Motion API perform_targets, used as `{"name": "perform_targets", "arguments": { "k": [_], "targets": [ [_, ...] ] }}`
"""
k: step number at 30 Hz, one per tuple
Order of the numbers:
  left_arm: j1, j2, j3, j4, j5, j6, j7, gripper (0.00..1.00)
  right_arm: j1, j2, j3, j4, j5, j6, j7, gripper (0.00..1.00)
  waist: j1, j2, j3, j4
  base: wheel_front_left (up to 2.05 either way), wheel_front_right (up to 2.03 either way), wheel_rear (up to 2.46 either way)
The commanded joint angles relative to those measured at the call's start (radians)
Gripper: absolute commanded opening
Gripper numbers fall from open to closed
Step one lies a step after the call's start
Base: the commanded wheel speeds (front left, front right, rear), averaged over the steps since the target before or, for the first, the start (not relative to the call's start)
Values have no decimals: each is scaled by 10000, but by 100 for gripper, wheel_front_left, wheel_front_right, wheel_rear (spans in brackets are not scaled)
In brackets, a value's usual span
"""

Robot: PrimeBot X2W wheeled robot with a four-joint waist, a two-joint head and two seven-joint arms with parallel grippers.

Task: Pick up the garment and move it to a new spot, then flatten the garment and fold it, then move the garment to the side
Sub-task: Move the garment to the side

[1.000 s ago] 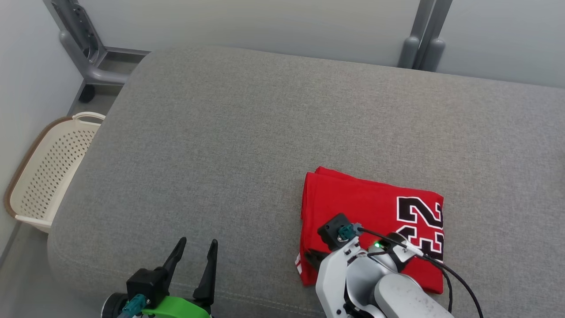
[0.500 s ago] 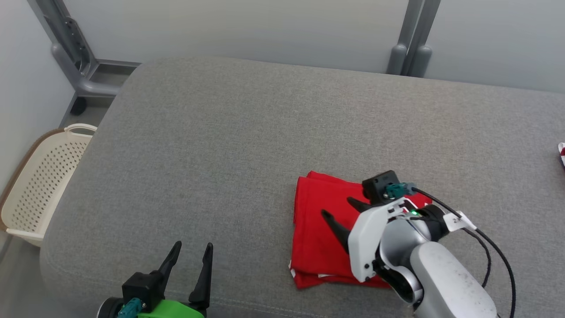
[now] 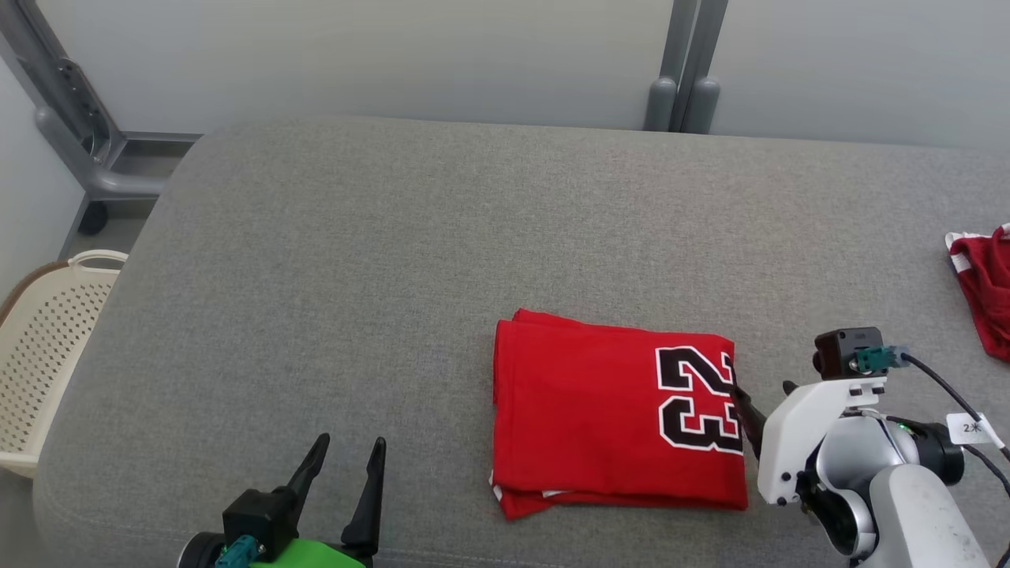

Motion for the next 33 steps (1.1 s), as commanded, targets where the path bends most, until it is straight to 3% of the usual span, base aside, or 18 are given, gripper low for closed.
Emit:
{"name": "perform_targets", "arguments": {
  "k": [1,27,28,29,30,31,33],
  "targets": [
    [-14,74,9,-40,70,-28,-33,100,100,-1,-99,30,50,-3,52,100,0,0,81,-67,0,0,0],
    [-640,118,-104,-43,60,-28,-33,100,-1025,-6,-179,2943,1110,-3,-597,100,0,0,929,288,0,0,0],
    [-647,118,-110,-39,56,-28,-33,100,-1066,-4,-189,3072,1118,-3,-638,96,0,0,947,299,0,0,0],
    [-653,115,-117,-41,53,-28,-33,100,-1112,-1,-217,3219,1067,-3,-668,51,0,0,965,305,0,0,0],
    [-659,111,-116,-48,54,-28,-33,100,-1166,-3,-225,3342,1032,-3,-699,29,0,0,981,309,0,0,0],
    [-662,103,-115,-49,56,-28,-33,100,-1214,0,-225,3447,1006,-3,-739,0,0,0,995,310,0,0,0],
    [-669,90,-110,-49,63,-28,-33,100,-1337,5,-222,3640,937,-3,-808,0,0,0,1015,303,0,0,0]
  ]
}}
